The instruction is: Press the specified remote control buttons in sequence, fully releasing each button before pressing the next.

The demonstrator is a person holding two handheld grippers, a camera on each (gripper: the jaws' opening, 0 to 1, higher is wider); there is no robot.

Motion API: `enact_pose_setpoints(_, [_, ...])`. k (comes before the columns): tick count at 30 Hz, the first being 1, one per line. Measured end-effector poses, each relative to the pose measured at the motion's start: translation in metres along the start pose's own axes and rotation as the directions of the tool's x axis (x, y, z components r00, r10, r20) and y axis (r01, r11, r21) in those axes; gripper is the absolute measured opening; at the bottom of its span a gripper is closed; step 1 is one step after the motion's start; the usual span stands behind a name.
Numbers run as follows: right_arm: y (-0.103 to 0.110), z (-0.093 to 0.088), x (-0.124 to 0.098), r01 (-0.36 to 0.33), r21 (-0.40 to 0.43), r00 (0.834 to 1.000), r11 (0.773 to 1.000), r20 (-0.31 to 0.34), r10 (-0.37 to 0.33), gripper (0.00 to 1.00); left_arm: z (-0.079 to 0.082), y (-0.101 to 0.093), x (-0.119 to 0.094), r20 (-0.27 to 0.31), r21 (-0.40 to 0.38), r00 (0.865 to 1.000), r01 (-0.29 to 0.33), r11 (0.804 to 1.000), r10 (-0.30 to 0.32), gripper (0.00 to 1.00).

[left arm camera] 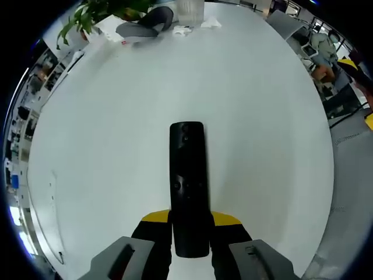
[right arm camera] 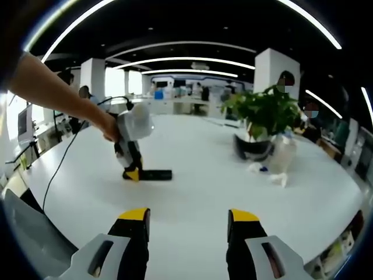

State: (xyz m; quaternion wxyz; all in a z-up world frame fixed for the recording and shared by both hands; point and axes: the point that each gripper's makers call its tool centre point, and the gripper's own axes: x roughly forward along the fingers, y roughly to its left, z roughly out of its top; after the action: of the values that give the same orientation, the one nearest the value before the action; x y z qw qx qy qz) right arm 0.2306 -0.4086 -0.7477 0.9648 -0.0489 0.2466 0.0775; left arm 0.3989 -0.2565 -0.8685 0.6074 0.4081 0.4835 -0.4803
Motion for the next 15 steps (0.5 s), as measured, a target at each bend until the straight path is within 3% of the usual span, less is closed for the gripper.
enact_pose_setpoints(15, [0.0036, -0.0034, 0.0009, -0.022, -0.010, 1.000, 1.000, -0.022, 0.022, 0.47, -0.0014, -0.0090, -0.0004, 0.004, -0.001, 1.000, 0.000, 1.000, 0.000, 0.23])
